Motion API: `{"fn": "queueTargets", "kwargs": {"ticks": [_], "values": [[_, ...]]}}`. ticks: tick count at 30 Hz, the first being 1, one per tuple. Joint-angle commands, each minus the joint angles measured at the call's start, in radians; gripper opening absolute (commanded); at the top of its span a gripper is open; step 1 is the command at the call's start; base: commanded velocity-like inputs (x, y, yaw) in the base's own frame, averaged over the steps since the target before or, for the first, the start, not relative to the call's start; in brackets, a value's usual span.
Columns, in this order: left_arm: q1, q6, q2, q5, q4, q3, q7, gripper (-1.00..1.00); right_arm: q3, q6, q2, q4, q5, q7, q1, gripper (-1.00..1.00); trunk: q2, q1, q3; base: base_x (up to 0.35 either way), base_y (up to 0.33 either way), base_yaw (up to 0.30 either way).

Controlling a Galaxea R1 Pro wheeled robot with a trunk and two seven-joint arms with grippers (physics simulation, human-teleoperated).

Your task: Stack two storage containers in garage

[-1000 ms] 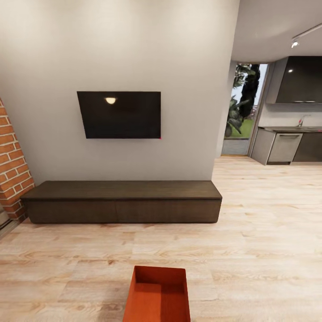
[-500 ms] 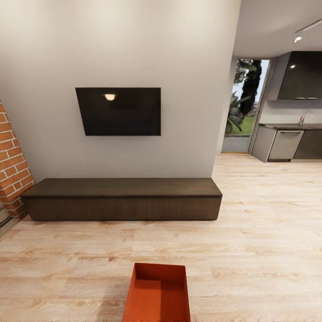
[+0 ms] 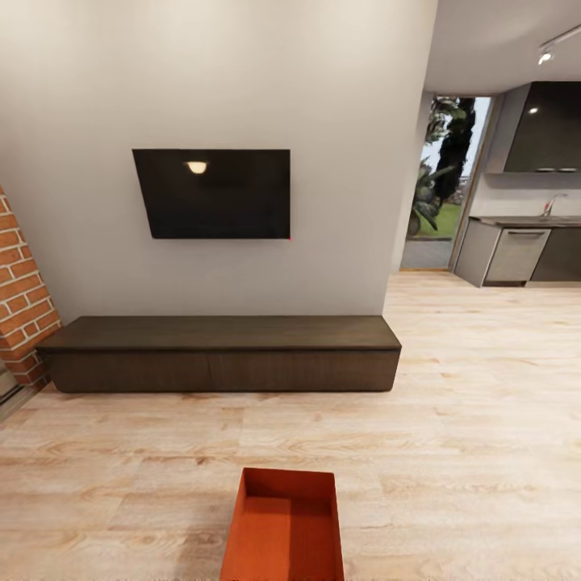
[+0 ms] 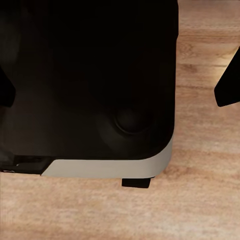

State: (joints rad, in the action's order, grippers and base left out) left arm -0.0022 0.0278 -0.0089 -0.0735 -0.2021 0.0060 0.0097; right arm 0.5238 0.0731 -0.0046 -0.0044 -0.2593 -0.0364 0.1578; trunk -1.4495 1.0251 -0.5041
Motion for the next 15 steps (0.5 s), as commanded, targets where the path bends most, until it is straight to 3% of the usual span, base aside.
{"fn": "queueTargets", "kwargs": {"ticks": [1,9,15], "values": [[0.0,0.003,0.0,-0.008,-0.001,0.0,0.001,1.0,0.009,0.002,0.0,0.0,-0.009,-0.002,0.0,1.0,-0.001,0.0,-0.003,0.0,0.0,0.0],[0.0,0.003,0.0,-0.008,-0.001,-0.003,-0.004,1.0,0.009,0.002,0.0,0.0,-0.009,-0.002,0.0,1.0,-0.001,0.0,-0.016,0.003,0.009,0.0],[0.0,0.002,0.001,-0.008,0.0,-0.004,-0.007,1.0,0.009,0.004,0.0,0.0,-0.009,-0.002,0.0,1.0,-0.001,0.0,-0.026,0.075,0.167,0.0]]}}
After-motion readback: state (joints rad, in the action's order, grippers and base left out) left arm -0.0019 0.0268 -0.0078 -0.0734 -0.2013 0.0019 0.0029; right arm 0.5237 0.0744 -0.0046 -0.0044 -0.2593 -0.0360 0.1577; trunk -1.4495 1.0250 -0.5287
